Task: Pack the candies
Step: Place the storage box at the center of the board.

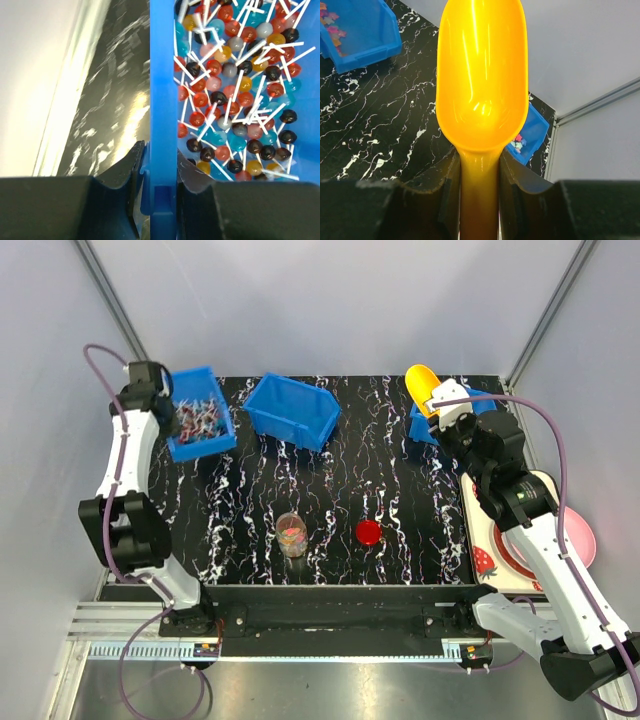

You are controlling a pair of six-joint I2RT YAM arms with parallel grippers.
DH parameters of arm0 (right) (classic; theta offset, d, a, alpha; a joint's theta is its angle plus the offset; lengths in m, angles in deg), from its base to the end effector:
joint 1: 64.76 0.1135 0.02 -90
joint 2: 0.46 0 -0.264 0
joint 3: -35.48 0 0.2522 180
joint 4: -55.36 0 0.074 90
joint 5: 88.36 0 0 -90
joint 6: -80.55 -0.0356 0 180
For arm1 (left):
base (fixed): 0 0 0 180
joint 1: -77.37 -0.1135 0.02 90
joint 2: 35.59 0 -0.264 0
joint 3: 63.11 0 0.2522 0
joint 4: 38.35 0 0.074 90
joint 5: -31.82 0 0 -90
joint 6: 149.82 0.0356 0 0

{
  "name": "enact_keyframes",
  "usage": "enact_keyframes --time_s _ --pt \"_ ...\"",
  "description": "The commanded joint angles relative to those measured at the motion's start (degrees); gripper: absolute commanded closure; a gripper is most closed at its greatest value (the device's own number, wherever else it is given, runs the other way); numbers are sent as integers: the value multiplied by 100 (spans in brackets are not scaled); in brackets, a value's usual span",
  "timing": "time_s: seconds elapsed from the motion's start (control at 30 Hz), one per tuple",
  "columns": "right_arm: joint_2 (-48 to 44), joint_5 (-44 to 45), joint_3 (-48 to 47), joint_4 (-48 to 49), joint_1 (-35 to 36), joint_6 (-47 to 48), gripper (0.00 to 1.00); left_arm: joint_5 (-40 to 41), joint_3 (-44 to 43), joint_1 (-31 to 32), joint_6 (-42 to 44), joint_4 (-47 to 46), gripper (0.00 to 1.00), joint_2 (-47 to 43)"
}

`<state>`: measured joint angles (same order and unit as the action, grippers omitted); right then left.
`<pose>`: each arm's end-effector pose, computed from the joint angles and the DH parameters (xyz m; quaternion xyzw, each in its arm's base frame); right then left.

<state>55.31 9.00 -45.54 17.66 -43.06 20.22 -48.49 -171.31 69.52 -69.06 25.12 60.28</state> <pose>0.1934 0.0721 0.4158 -0.3010 0.7186 -0.0934 0.6200 0.3576 0.0554 0.3450 -0.1674 0.9251 0.0756 0.3324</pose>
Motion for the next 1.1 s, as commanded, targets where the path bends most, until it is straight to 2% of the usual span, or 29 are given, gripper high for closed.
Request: enact_keyframes --time_s 0.0,0.07,0.33,0.5,0.7,1.03,1.07 --pt "-163 -111 -261 92 -25 -93 100 41 784 -330 -403 -1437 100 -780" --pt "-189 -120 -261 92 -25 -93 100 -37 1284 -435 -500 -1736 100 -842" --pt "-224 -138 -243 57 -25 -102 100 -73 2313 -480 -1071 -2316 100 -631" --pt "-242 -146 -217 57 -25 -84 100 6 2745 -471 -1239 -2659 100 -702" --pt "-207 -199 -234 57 -25 -93 100 -327 3044 -471 -1458 -2712 100 -413" --pt "-233 -182 -234 39 -25 -93 100 -785 3010 -164 -1441 -2572 78 -60" --pt "-216 -173 -243 39 -25 -84 100 -802 3001 -146 -1423 -2555 71 -78"
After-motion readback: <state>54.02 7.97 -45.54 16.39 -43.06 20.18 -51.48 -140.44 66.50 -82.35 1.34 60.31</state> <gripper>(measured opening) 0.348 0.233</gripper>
